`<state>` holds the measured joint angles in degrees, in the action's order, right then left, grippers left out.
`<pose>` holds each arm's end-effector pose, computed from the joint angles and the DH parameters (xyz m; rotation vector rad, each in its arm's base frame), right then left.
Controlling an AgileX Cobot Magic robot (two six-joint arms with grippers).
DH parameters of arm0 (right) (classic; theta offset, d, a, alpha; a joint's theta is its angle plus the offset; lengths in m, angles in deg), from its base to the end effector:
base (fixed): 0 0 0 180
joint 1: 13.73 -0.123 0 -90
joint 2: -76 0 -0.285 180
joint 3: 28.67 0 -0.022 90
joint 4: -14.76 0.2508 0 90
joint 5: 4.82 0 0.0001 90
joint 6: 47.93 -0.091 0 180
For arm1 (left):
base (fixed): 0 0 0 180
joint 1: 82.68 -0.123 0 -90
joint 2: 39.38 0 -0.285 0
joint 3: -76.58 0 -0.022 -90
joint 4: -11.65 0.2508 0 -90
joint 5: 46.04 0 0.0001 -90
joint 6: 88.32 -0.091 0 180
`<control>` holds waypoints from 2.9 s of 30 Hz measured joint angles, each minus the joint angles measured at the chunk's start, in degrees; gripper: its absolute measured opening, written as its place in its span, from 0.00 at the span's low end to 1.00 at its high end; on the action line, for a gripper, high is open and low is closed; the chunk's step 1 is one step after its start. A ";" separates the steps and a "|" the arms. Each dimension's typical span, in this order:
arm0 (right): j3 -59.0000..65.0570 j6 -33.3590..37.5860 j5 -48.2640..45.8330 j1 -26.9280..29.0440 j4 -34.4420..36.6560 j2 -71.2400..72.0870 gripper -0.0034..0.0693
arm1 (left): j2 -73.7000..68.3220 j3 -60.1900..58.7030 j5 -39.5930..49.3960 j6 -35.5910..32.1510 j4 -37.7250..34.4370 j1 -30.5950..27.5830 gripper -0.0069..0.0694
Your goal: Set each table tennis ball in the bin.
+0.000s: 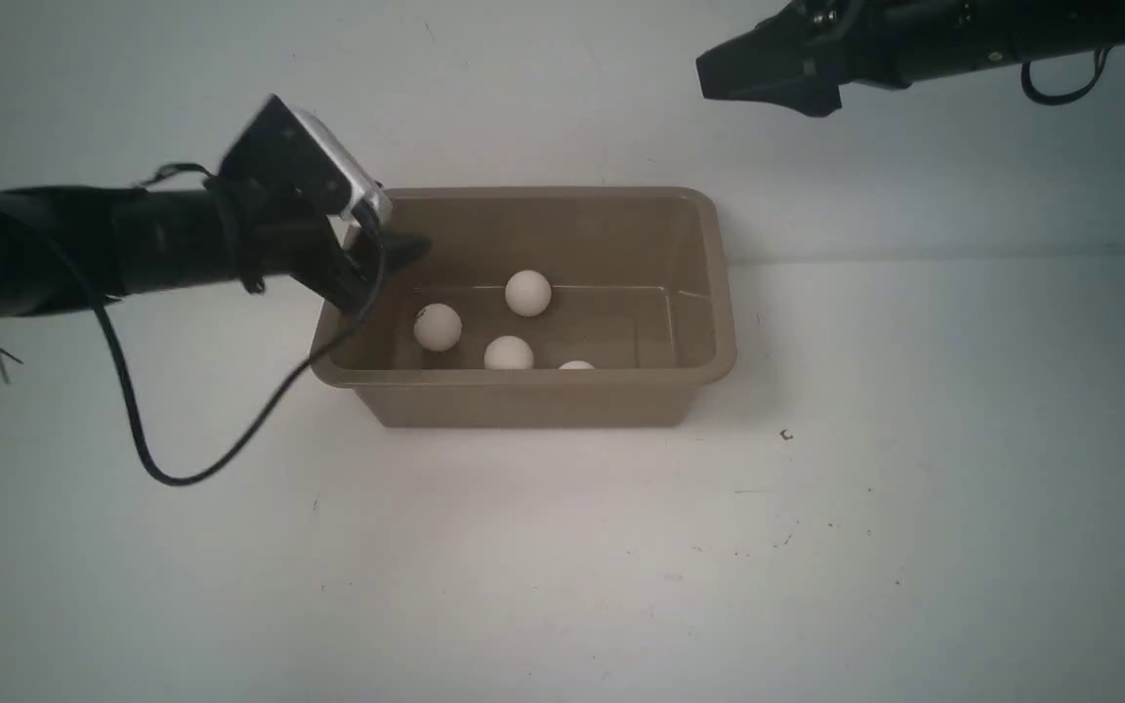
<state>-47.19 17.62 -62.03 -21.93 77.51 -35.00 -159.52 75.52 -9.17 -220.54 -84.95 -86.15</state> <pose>0.3875 0.1246 0.3630 -0.9174 1.8776 0.8175 0.4370 -0.0279 0.2261 0.8770 1.7307 -0.2157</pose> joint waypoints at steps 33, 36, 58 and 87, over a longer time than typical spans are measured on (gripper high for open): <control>0.00 -7.49 -5.16 0.00 -7.50 0.00 0.80 | -16.00 3.19 10.91 -4.77 -0.32 -12.34 0.68; 0.00 -7.55 -5.20 0.00 -7.50 0.00 0.80 | -16.12 4.06 12.92 -3.74 -0.22 -12.34 0.68; 0.00 -9.21 -5.00 0.00 -13.22 0.26 0.80 | -16.12 5.85 16.19 2.48 -0.16 -9.32 0.68; 0.00 -16.12 -0.85 0.00 -13.08 5.98 0.80 | -16.17 9.54 20.61 24.95 -0.05 -26.91 0.68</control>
<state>-47.19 1.50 -62.89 -21.93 64.43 -29.01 -175.69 85.06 11.44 -195.59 -85.00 -113.06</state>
